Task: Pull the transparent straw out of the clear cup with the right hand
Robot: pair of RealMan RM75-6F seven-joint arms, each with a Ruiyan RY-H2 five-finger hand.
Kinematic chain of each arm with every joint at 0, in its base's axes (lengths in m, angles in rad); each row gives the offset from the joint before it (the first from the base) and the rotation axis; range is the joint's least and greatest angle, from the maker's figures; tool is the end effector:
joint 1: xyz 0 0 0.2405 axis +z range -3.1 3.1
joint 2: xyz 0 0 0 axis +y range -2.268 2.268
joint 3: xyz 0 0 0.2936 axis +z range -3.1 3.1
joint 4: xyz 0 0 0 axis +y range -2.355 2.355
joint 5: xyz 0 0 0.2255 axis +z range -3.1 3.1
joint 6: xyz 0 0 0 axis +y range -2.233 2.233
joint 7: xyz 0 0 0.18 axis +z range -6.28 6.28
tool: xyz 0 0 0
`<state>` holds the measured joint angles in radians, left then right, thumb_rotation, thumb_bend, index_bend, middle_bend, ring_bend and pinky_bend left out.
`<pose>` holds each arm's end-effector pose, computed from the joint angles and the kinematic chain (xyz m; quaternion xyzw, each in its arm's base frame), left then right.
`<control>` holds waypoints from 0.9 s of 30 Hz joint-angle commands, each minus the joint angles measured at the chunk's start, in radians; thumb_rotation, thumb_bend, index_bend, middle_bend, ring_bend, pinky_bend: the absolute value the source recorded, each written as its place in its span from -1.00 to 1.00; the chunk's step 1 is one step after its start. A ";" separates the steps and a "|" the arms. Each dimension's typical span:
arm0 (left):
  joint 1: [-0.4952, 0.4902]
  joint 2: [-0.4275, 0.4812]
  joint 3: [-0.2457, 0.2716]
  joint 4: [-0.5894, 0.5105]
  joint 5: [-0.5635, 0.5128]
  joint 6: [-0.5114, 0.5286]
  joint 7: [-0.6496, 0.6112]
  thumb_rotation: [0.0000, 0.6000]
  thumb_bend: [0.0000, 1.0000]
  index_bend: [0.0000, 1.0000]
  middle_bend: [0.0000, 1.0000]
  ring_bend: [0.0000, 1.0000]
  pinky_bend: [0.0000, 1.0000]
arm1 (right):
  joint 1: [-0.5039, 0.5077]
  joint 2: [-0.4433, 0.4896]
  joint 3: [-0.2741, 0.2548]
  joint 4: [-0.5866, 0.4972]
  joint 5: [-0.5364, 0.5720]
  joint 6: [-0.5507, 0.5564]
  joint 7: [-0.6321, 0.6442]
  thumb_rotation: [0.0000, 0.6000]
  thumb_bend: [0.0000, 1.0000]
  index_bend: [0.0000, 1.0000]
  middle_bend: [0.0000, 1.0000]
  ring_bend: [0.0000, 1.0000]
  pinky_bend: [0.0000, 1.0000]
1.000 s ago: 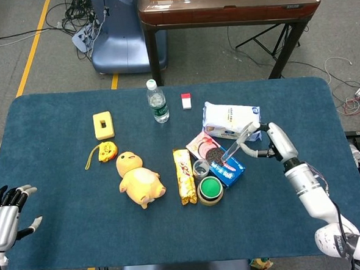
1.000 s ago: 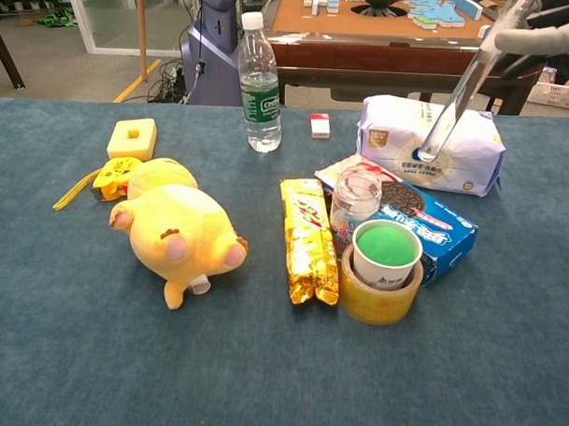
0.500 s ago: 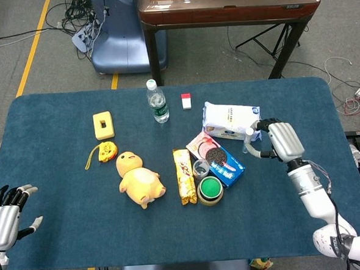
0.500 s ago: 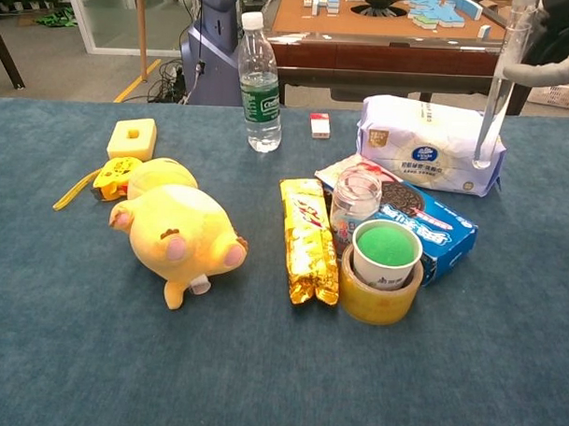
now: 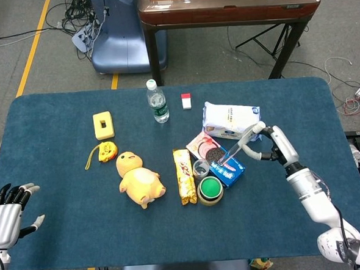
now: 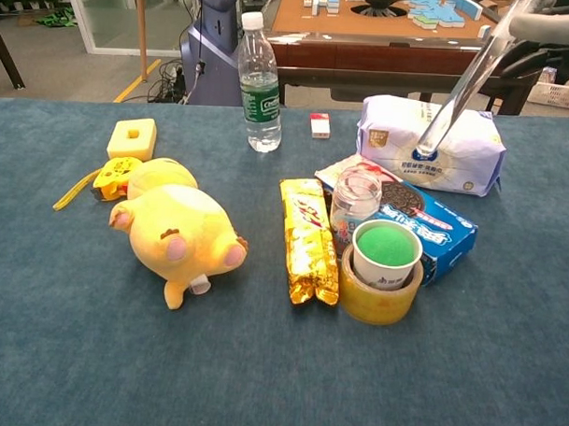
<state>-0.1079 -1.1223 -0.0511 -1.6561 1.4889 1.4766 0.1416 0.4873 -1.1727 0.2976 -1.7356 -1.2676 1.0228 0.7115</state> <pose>-0.3377 0.2285 0.1549 -0.6157 -0.3570 -0.3646 0.6004 -0.2143 -0.3792 0.1070 0.4450 -0.6361 0.5809 0.2448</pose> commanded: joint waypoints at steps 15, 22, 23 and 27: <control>-0.003 0.000 0.003 -0.006 -0.004 -0.006 0.008 1.00 -0.51 -0.51 -0.59 -0.68 -0.90 | -0.007 -0.074 -0.019 0.051 -0.050 0.111 -0.294 1.00 0.24 0.45 -0.07 -0.22 -0.40; -0.003 0.000 0.002 -0.005 -0.005 -0.004 0.008 1.00 -0.51 -0.51 -0.59 -0.68 -0.90 | 0.012 -0.016 0.014 -0.045 -0.017 0.018 -0.117 1.00 0.24 0.45 -0.07 -0.22 -0.40; -0.003 -0.001 0.002 -0.005 -0.005 -0.004 0.008 1.00 -0.51 -0.51 -0.59 -0.68 -0.90 | 0.017 -0.024 0.014 -0.037 -0.023 0.026 -0.136 1.00 0.24 0.45 -0.07 -0.22 -0.40; -0.004 -0.004 0.004 -0.002 -0.004 -0.006 0.006 1.00 -0.51 -0.51 -0.59 -0.68 -0.90 | 0.038 -0.074 0.014 -0.014 -0.029 0.046 -0.197 1.00 0.24 0.45 -0.07 -0.22 -0.40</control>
<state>-0.1118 -1.1264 -0.0474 -1.6585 1.4851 1.4707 0.1476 0.5036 -1.2203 0.3035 -1.7544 -1.2982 1.0662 0.5838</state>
